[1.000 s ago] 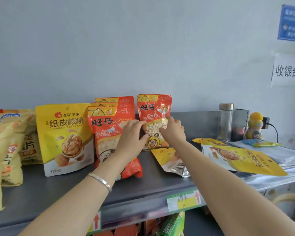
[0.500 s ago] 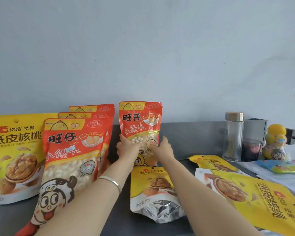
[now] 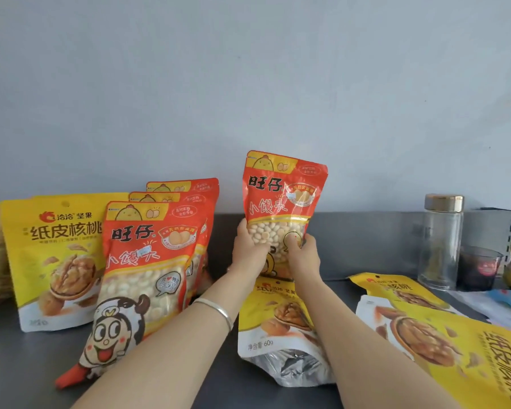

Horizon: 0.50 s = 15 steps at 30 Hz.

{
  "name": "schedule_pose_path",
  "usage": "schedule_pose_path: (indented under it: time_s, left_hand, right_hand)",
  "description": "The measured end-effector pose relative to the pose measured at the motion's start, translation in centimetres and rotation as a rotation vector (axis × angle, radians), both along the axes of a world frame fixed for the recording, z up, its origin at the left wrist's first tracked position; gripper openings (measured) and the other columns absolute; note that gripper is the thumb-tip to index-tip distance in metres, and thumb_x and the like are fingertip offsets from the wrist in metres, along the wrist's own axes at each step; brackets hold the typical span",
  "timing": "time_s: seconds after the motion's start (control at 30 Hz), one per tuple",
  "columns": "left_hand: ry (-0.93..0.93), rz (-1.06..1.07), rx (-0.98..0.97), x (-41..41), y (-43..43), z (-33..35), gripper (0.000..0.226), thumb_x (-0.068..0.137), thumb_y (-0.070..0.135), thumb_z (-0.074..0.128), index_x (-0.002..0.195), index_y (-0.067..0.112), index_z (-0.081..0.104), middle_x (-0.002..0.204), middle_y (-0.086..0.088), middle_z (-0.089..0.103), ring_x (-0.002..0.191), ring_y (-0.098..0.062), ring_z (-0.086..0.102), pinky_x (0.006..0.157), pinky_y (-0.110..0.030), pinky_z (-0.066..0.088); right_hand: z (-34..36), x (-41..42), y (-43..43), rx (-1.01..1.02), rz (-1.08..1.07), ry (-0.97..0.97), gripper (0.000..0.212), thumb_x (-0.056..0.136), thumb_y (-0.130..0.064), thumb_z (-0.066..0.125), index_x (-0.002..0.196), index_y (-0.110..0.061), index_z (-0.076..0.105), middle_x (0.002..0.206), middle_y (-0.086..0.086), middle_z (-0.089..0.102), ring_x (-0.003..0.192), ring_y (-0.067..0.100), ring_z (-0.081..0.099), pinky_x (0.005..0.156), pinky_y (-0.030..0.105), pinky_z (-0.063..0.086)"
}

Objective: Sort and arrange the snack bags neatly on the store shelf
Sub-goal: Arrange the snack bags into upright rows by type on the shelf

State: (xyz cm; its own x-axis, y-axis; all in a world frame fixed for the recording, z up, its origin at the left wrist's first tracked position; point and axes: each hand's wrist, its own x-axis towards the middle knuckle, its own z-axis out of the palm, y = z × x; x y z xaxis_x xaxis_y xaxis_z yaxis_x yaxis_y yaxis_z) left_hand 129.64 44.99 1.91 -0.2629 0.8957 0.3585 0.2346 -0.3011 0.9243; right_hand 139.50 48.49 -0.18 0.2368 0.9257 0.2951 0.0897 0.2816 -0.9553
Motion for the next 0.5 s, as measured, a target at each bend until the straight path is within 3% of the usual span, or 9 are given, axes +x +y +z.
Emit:
schedule_pose_path:
  time_s: [0.07, 0.13, 0.33, 0.5]
  left_hand:
    - [0.061, 0.01, 0.051, 0.1, -1.1, 0.8, 0.068, 0.085, 0.014, 0.058, 0.143, 0.032, 0.027, 0.134, 0.004, 0.048, 0.123, -0.019, 0.047, 0.106, -0.053, 0.034]
    - [0.113, 0.021, 0.124, 0.0, -2.4, 1.7, 0.068, 0.087, 0.014, 0.058, 0.144, 0.032, 0.024, 0.137, 0.005, 0.046, 0.126, -0.019, 0.045, 0.106, -0.054, 0.034]
    - [0.29, 0.088, 0.384, -3.0, -7.6, 4.6, 0.069, 0.091, 0.011, 0.058, 0.147, 0.027, 0.021, 0.146, 0.003, 0.038, 0.13, -0.013, 0.041, 0.102, -0.029, 0.038]
    - [0.285, 0.089, 0.392, -7.8, -11.8, 4.9, 0.075, 0.089, 0.004, 0.057, 0.149, 0.026, 0.017, 0.148, 0.003, 0.037, 0.132, -0.013, 0.04, 0.104, -0.03, 0.038]
  right_hand:
    - [1.0, 0.0, -1.0, 0.076, -0.013, 0.102, 0.041, 0.099, -0.035, 0.044, 0.133, -0.014, 0.039, 0.107, -0.002, 0.051, 0.097, 0.019, 0.052, 0.08, 0.035, 0.043]
    - [2.1, -0.1, -2.1, 0.16, -0.028, 0.15, 0.044, 0.099, -0.039, 0.044, 0.135, -0.015, 0.037, 0.112, -0.004, 0.049, 0.101, 0.017, 0.051, 0.084, 0.035, 0.043]
    - [5.6, -2.5, -5.8, 0.303, 0.048, 0.241, 0.048, 0.097, -0.046, 0.045, 0.138, -0.024, 0.032, 0.129, 0.0, 0.051, 0.115, 0.019, 0.055, 0.096, 0.04, 0.048]
    - [6.8, -6.4, -9.5, 0.303, 0.099, 0.178, 0.049, 0.096, -0.045, 0.048, 0.138, -0.023, 0.033, 0.106, -0.008, 0.055, 0.108, 0.021, 0.059, 0.095, 0.047, 0.05]
